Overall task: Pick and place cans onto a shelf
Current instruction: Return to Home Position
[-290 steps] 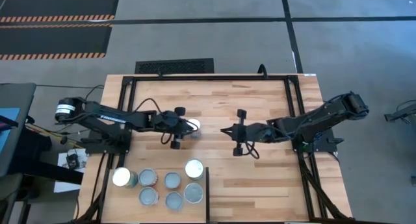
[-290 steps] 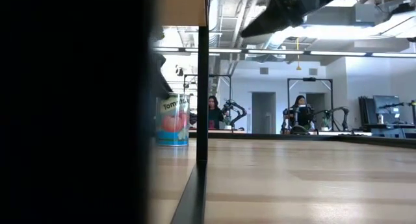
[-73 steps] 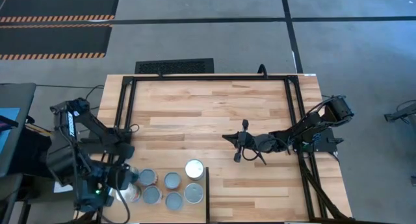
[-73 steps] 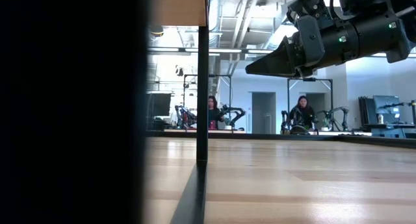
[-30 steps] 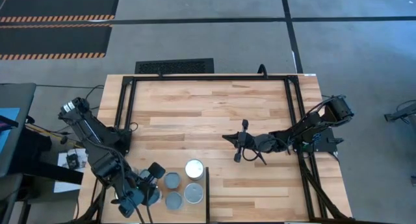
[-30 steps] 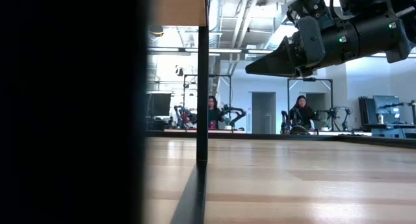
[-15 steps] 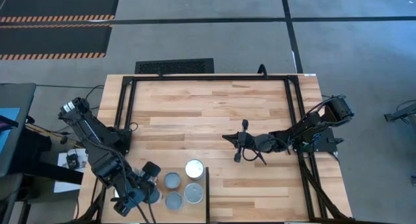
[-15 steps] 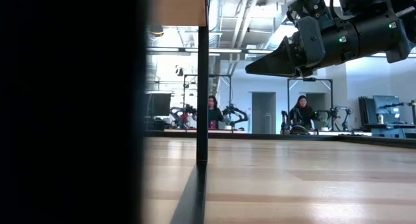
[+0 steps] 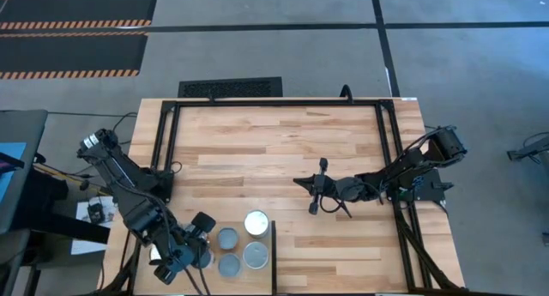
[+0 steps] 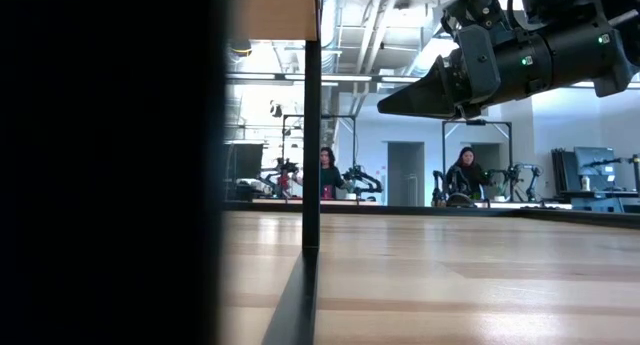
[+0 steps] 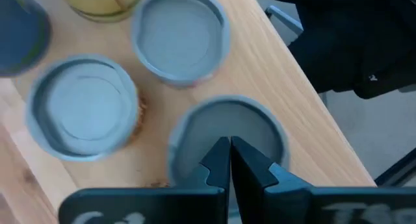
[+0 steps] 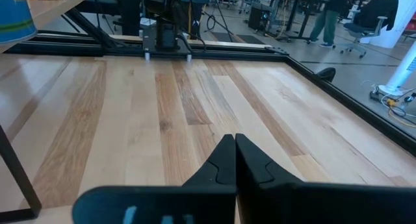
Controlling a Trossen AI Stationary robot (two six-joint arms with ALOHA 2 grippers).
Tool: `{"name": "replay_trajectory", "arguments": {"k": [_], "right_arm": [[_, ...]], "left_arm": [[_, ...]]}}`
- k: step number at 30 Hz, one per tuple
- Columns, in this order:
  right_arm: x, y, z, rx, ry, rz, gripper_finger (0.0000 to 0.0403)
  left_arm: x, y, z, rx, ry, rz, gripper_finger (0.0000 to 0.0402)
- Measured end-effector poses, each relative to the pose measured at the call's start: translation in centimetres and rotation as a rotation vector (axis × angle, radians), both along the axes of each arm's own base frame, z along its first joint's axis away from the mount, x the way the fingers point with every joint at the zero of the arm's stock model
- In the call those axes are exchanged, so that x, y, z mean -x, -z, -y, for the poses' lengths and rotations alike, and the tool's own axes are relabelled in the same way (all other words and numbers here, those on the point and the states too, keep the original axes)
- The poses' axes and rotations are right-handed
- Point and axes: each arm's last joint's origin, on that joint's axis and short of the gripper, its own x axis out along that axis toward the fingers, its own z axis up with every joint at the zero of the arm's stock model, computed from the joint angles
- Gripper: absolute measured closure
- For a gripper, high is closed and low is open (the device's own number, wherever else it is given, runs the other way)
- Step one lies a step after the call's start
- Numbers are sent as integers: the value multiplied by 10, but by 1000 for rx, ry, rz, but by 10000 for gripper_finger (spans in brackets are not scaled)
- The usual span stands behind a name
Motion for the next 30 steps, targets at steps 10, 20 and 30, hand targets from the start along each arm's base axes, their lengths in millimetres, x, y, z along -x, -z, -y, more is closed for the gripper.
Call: {"name": "replay_trajectory", "arguments": {"k": [10, 20, 30], "right_arm": [[0, 0, 0, 4, -1, -1, 394], [0, 0, 0, 8, -2, -3, 394], [-2, -3, 4, -11, -49, 18, 394]], "left_arm": [[-20, -17, -22, 11, 29, 113, 401], [-20, -31, -93, 60, -43, 389, 401], [-16, 9, -163, 64, -294, 668, 401]]}}
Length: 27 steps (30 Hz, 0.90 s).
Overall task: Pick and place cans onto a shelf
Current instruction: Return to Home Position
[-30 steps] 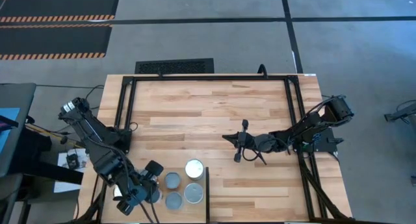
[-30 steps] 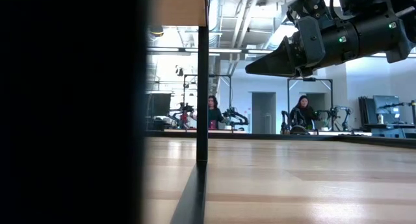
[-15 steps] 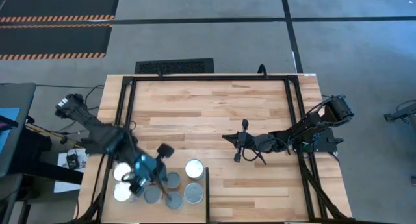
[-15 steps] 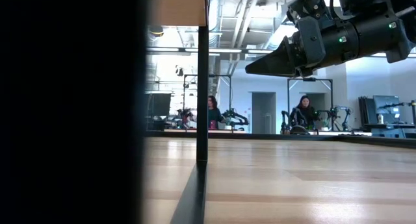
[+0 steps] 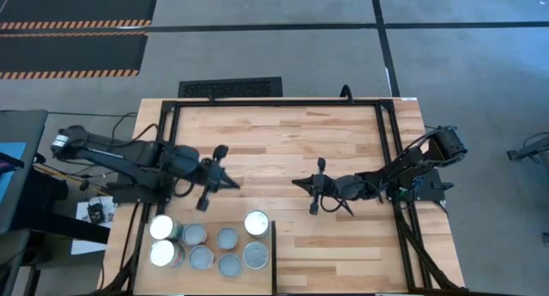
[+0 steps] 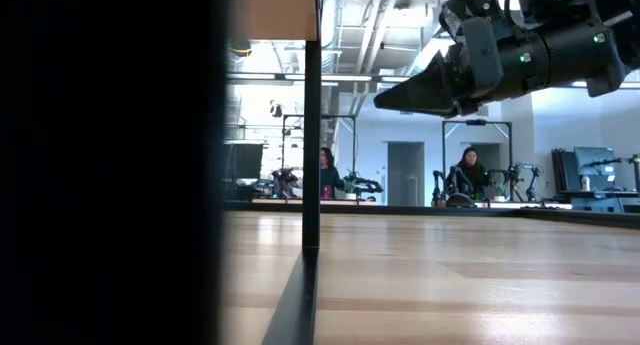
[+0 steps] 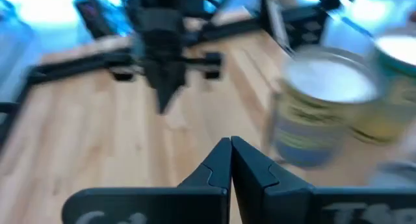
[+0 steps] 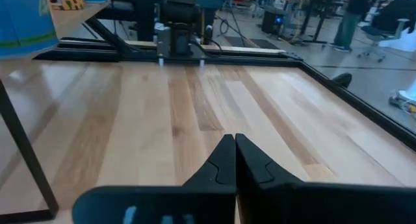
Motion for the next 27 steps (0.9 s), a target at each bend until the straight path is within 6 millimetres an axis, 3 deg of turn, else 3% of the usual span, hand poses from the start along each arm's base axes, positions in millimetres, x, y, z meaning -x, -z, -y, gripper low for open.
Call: {"name": "replay_trajectory", "arguments": {"k": [7, 13, 19, 27], "right_arm": [[8, -19, 17, -23, -55, 17, 394], [41, -28, 48, -39, -65, 31, 394], [78, -25, 67, -25, -23, 65, 394], [117, -16, 68, -11, -34, 167, 394]], "left_arm": [[0, 36, -35, 7, -148, 179, 401], [15, 61, -61, 41, -273, 266, 401], [27, 81, -72, 52, -298, 333, 401], [44, 101, -76, 85, -345, 371, 401]]}}
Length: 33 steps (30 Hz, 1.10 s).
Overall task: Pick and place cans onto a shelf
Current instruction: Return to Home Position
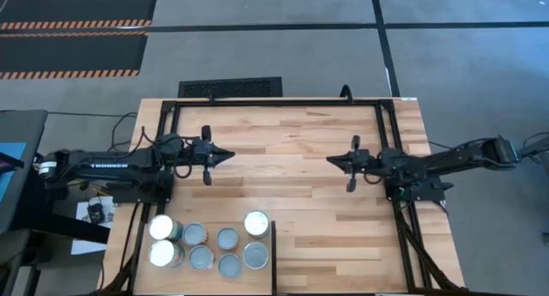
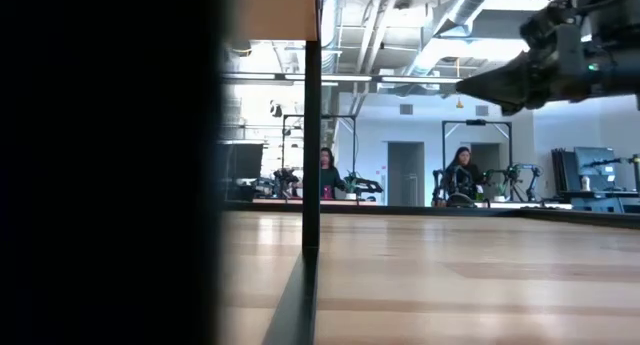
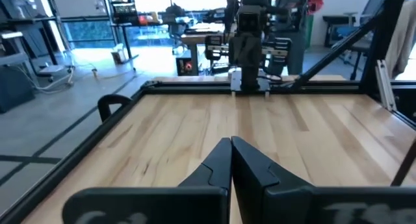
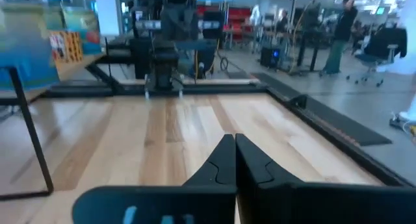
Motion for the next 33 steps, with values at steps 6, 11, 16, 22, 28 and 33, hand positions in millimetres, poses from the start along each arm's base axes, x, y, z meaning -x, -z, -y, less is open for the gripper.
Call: {"name": "replay_trajectory", "arguments": {"k": [6, 11, 16, 22, 28, 33], "right_arm": [[16, 3, 1, 2, 60, 17, 395], [25, 4, 4, 18, 98, -16, 395], [34, 6, 9, 16, 146, -41, 395], [45, 3, 13, 18, 183, -6, 395], [54, 1, 11, 14, 176, 34, 395], [55, 0, 9, 14, 147, 50, 395]], "left_arm": [[12, 7, -1, -5, -22, 37, 401], [21, 17, -4, 3, -43, 72, 401], [29, 25, -5, 30, -37, 92, 401], [45, 38, -2, 31, -55, 150, 401], [58, 45, 1, 55, -62, 140, 401], [70, 48, 5, 63, -66, 137, 401]]}}
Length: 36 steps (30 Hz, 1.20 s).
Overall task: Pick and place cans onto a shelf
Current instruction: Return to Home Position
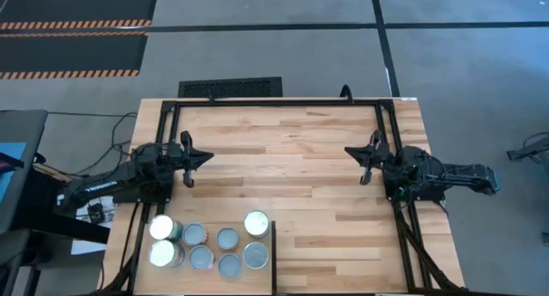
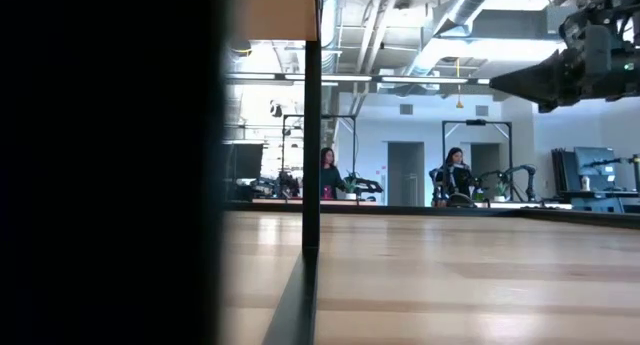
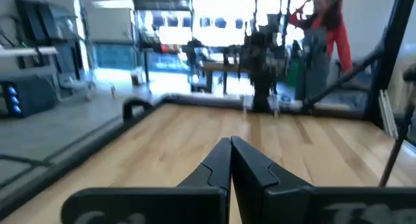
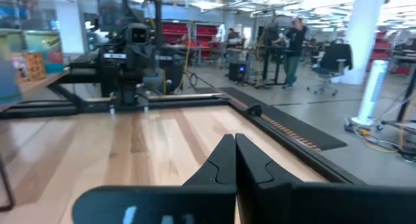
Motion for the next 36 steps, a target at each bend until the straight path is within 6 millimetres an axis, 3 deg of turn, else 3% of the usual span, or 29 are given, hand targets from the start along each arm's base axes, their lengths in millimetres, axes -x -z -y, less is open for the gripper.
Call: {"name": "replay_trajectory", "arguments": {"k": [10, 14, 36], "right_arm": [[0, 2, 3, -41, 39, -3, 379], [-1, 3, 3, -133, 34, 16, 370], [-1, 3, 3, -120, 35, 9, 370]], "left_arm": [[0, 3, -4, 0, -130, -27, 401], [0, 4, -4, -44, -130, -50, 401], [0, 4, -4, 8, -129, -38, 401]]}}
